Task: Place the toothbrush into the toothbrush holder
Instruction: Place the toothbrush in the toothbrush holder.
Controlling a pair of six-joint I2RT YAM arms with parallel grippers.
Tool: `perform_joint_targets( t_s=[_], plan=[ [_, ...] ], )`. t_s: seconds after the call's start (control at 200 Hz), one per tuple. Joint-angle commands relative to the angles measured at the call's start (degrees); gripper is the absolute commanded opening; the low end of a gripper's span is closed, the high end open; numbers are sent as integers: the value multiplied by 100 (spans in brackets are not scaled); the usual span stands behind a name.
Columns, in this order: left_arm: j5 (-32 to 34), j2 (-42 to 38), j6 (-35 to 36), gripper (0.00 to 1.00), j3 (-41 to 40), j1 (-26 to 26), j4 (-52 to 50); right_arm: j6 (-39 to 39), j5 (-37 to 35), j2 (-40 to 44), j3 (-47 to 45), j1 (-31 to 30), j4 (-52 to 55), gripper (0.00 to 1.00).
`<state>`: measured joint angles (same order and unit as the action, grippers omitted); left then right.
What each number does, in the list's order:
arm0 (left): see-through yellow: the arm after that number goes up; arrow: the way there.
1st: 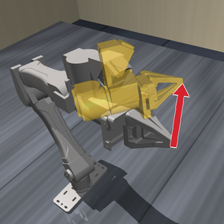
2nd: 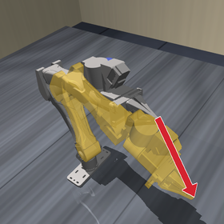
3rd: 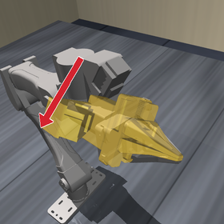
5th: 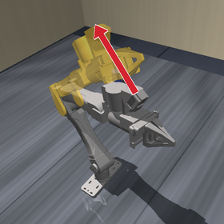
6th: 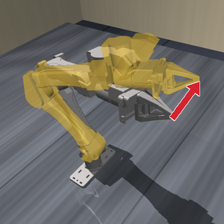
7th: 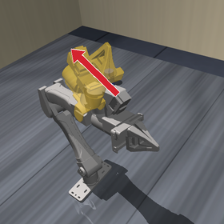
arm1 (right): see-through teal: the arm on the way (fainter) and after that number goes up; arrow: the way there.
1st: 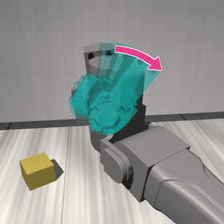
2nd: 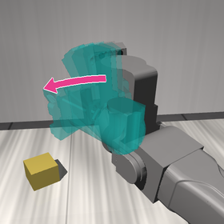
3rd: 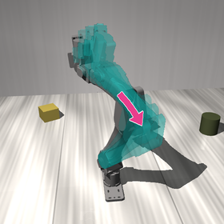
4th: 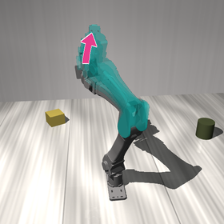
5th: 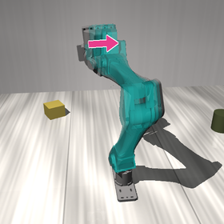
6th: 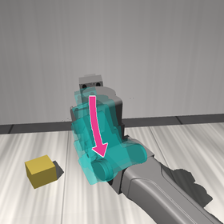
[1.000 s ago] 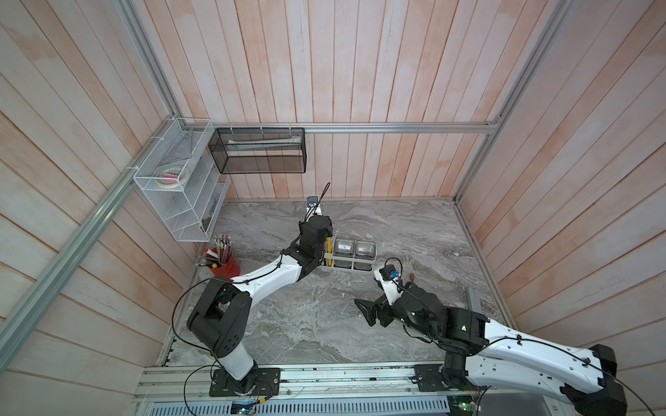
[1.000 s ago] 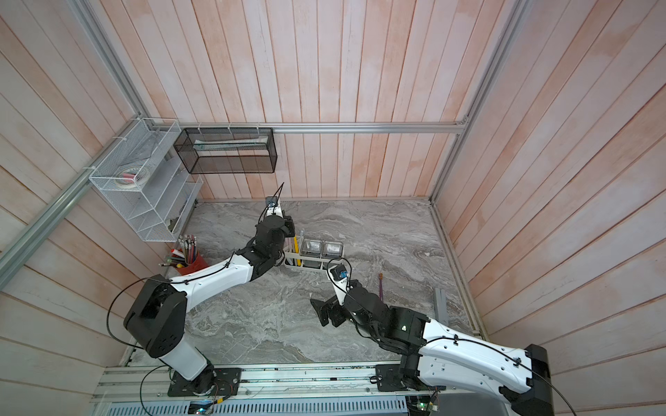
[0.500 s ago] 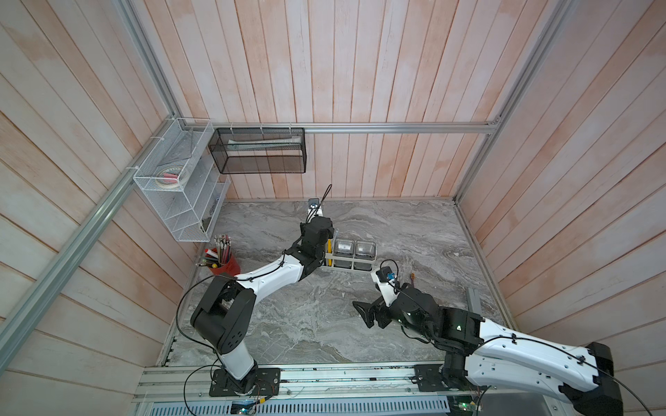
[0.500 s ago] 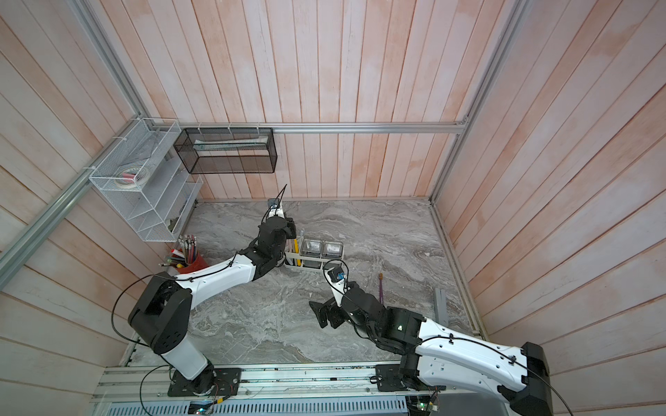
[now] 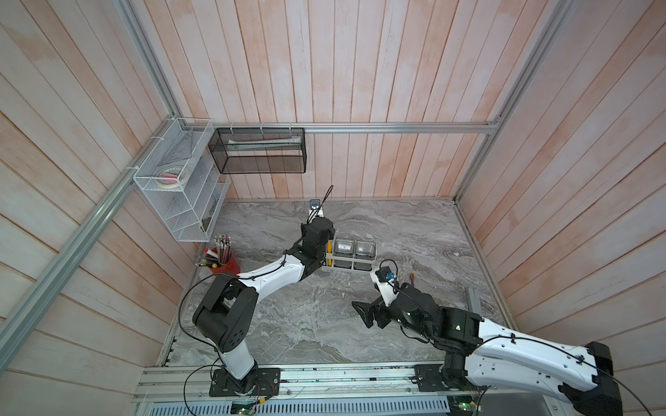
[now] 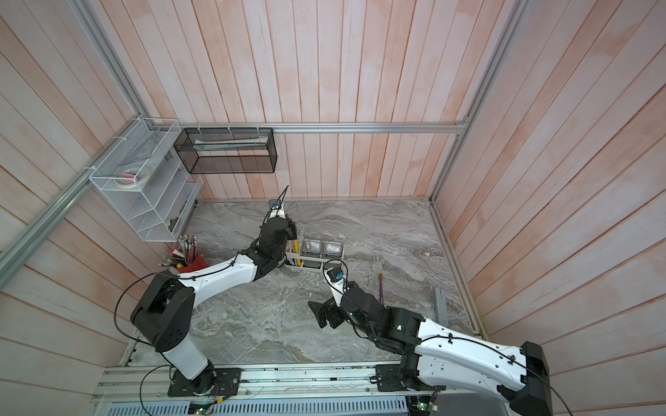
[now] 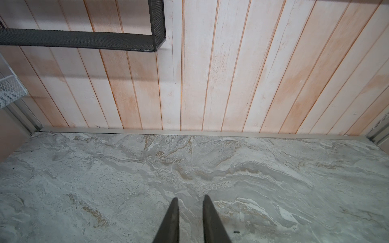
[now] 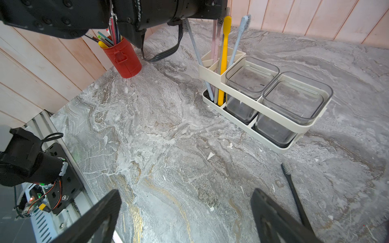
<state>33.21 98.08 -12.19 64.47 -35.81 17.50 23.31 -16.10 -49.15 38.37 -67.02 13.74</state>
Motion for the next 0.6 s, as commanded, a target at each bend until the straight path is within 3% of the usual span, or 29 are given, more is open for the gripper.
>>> perform_joint_targets(
  t_s=[0.0, 0.21, 0.595],
  plan=[
    [-87, 88, 6, 25, -74, -31, -18, -37, 72, -21, -59, 23, -99, 98],
    [-112, 48, 5, 27, -33, -40, -43, -24, 72, 6, -68, 25, -95, 98],
    [-140, -316, 225, 44, 375, -59, -188, 296, -76, 153, 53, 250, 285, 98]
  ],
)
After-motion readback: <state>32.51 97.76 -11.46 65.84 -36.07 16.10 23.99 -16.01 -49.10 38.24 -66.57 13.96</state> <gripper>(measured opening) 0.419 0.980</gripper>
